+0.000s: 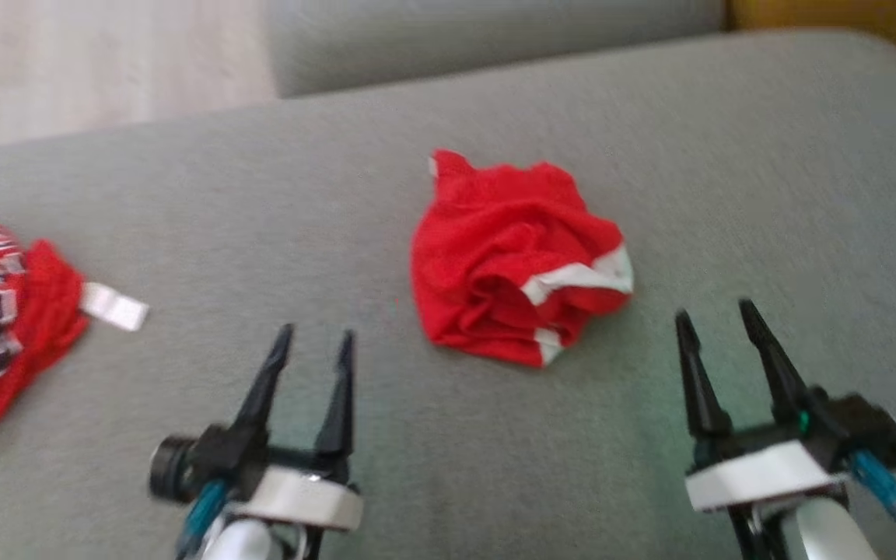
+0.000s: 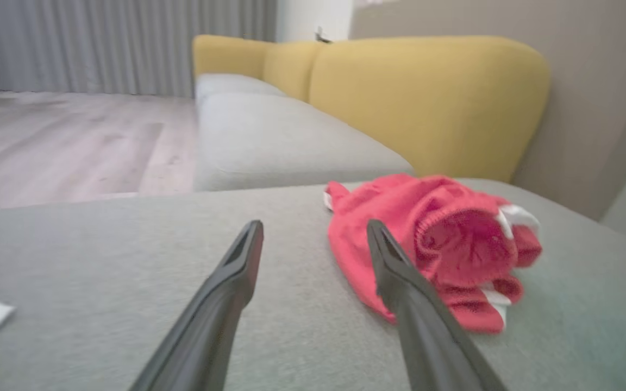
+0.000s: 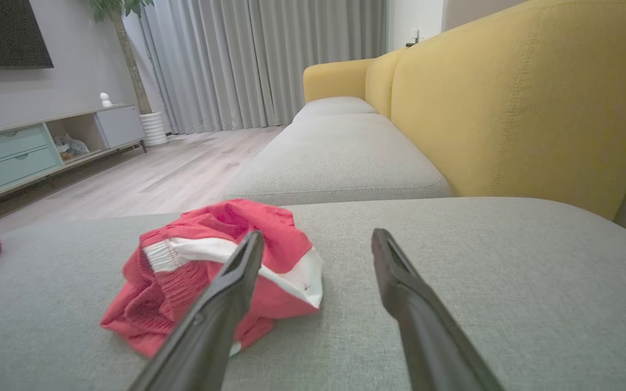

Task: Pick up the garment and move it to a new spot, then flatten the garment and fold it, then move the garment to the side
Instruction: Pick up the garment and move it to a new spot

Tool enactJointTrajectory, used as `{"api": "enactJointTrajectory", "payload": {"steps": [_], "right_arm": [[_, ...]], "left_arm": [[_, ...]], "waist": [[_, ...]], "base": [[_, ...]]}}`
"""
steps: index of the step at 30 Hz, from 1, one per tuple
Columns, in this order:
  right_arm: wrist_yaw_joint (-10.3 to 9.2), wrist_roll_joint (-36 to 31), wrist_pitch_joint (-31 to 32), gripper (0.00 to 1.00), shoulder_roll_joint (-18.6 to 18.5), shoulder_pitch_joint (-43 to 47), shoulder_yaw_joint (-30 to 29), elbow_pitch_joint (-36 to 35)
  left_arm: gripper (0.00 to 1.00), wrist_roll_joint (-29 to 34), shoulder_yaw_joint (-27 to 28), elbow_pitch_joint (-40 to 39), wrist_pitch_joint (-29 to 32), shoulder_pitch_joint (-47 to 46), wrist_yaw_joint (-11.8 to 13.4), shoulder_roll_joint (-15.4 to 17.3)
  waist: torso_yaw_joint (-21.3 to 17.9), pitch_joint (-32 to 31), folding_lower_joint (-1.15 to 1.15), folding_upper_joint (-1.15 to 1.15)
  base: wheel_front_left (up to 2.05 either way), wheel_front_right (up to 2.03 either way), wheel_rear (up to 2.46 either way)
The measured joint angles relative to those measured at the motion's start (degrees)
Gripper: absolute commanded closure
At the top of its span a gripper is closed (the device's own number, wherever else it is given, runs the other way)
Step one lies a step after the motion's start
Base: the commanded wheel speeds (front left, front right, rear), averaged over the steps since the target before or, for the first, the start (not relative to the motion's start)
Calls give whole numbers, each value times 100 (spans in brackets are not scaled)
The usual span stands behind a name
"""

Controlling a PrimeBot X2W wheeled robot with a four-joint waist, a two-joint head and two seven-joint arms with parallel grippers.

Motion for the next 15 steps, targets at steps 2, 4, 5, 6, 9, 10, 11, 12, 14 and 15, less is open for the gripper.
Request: {"api": "enactJointTrajectory", "payload": {"steps": [2,4,5,6,9,10,11,12,14,15], "right_arm": [[0,-19,0,0,2,185,-105,7],[0,-19,0,0,8,323,-159,8],[0,-19,0,0,14,374,-178,8],[0,-19,0,0,14,374,-178,8],[0,-29,0,0,19,493,-220,3],[0,-30,0,0,21,532,-227,3],[0,-40,0,0,24,597,-236,4],[0,-58,0,0,25,612,-238,4],[0,-70,0,0,25,632,-241,4],[0,-70,0,0,26,639,-241,4]], "left_arm": [[0,204,349,-338,0,352,0,-77],[0,365,743,-603,0,698,0,-181],[0,431,924,-710,0,859,-7,-240],[0,431,924,-710,0,859,-7,-240],[0,656,1305,-904,-1,1266,-70,-358],[0,688,1395,-931,0,1377,-135,-399],[0,794,1504,-965,0,1551,-222,-448],[0,868,1543,-965,0,1601,-269,-463],[0,971,1597,-966,0,1642,-318,-483],[0,1011,1611,-966,0,1643,-321,-490]], "waist": [[185,-171,0,0],[357,-328,0,0],[433,-402,0,0],[433,-402,0,0],[608,-600,0,0],[654,-654,0,0],[724,-737,0,0],[749,-767,0,0],[779,-806,0,0],[783,-815,1,0]], "base": [[0,0,0],[0,0,0],[0,0,0],[0,0,0],[0,0,0],[0,0,0],[0,0,0],[0,0,0],[0,0,0],[0,0,0]]}}
